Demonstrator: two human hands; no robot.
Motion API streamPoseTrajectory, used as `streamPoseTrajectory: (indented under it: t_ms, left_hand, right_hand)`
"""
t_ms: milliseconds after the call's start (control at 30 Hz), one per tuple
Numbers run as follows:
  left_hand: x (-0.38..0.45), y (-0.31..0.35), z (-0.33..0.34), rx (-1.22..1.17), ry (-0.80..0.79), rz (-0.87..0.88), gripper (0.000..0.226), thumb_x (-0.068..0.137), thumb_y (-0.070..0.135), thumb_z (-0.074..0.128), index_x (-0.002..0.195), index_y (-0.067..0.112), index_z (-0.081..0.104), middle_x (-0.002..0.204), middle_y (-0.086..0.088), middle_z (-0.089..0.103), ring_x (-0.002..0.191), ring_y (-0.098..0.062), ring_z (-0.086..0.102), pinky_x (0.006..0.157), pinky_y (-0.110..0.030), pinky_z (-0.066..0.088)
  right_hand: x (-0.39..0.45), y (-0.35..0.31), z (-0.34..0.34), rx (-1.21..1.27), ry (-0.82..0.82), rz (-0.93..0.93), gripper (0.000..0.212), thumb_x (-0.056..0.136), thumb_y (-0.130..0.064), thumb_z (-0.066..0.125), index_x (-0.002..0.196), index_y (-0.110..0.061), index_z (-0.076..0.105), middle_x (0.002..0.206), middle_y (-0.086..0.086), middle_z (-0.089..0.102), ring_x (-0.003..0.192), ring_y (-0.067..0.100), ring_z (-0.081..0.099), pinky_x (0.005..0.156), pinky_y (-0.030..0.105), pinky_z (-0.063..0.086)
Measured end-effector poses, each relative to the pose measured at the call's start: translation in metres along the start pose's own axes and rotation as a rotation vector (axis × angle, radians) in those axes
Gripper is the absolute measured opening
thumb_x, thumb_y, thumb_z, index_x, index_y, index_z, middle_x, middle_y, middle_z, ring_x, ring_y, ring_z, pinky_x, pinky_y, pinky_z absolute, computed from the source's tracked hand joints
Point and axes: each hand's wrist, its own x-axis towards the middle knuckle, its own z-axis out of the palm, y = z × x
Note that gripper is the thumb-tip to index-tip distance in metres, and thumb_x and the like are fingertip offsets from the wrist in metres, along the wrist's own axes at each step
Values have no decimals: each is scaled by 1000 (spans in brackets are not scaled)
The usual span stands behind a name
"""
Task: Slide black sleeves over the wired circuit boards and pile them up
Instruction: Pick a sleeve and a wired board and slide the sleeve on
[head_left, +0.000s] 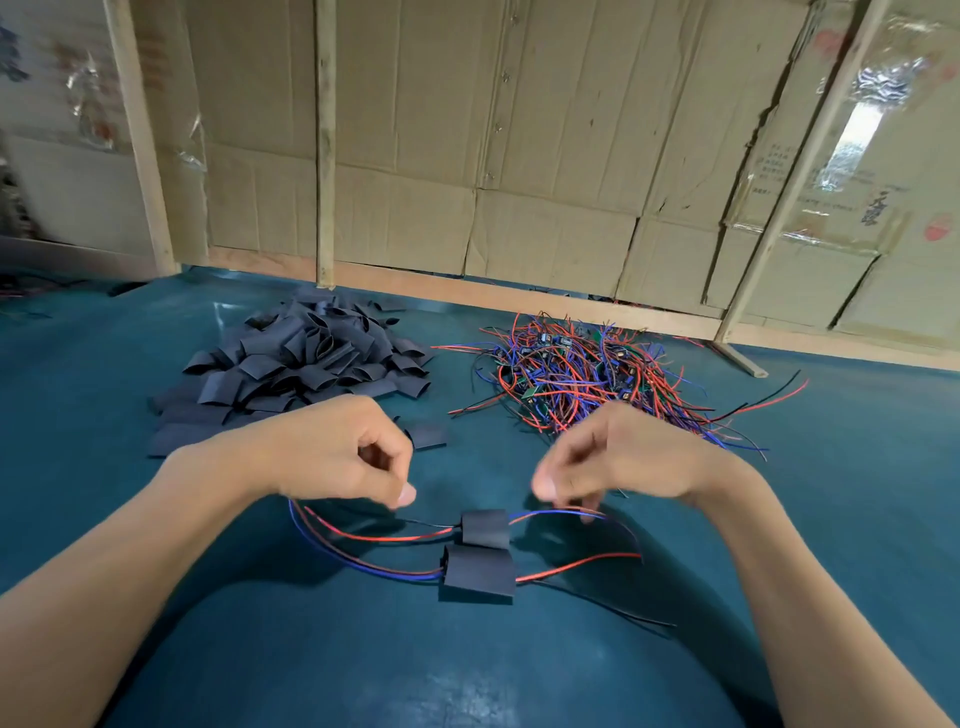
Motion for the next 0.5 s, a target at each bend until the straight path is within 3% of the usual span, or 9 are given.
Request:
streamPoseTrajectory:
  t_ms: [133, 200, 233, 333, 400, 500]
  left_hand:
    - [11, -8, 10, 298, 451, 12, 25, 90, 54, 57, 76, 34, 63, 74, 13, 58, 75, -5, 56, 66, -26, 41]
    - [16, -16, 15, 256, 519, -16, 15, 90, 53, 58, 101, 43, 61, 91, 22, 55, 92, 3, 50, 78, -22, 38]
    - [18, -22, 18, 243, 489, -53, 29, 90, 54, 57, 118, 46, 56, 102, 24, 51, 98, 3, 45, 85, -22, 36]
    - [23, -35, 24, 348, 333, -75, 48, 94, 57, 50, 141, 52, 41, 125, 22, 44, 110, -9, 32, 101, -29, 32]
    - [27, -37, 27, 418, 303, -59, 41, 95, 57, 48, 135, 53, 50, 128, 22, 50, 108, -12, 34, 104, -35, 35]
    - [33, -35, 29, 426, 374, -16, 25, 92, 55, 56, 113, 46, 67, 111, 21, 62, 100, -12, 42, 95, -37, 42]
  right_hand:
    - [14, 3, 7, -103, 635, -334, 19, 89, -31, 76, 77, -16, 75, 67, -8, 67, 58, 2, 52, 61, 14, 40]
    - [20, 14, 5, -256, 830, -321, 13, 90, -27, 74, 78, -22, 75, 70, -12, 67, 64, 1, 56, 63, 7, 38]
    - [22, 20, 2, -308, 882, -280, 12, 90, -26, 73, 79, -23, 75, 72, -14, 67, 68, 1, 58, 64, 6, 37]
    - [27, 37, 0, -376, 829, -123, 8, 88, -29, 74, 80, -28, 75, 71, -19, 69, 71, -5, 60, 66, 8, 38]
    - [33, 46, 4, -466, 700, -35, 8, 86, -38, 75, 82, -31, 74, 74, -17, 69, 69, -4, 59, 69, 19, 41]
    - [46, 48, 7, -655, 645, 64, 37, 81, -59, 70, 78, -23, 66, 78, -9, 65, 75, 11, 59, 68, 28, 46]
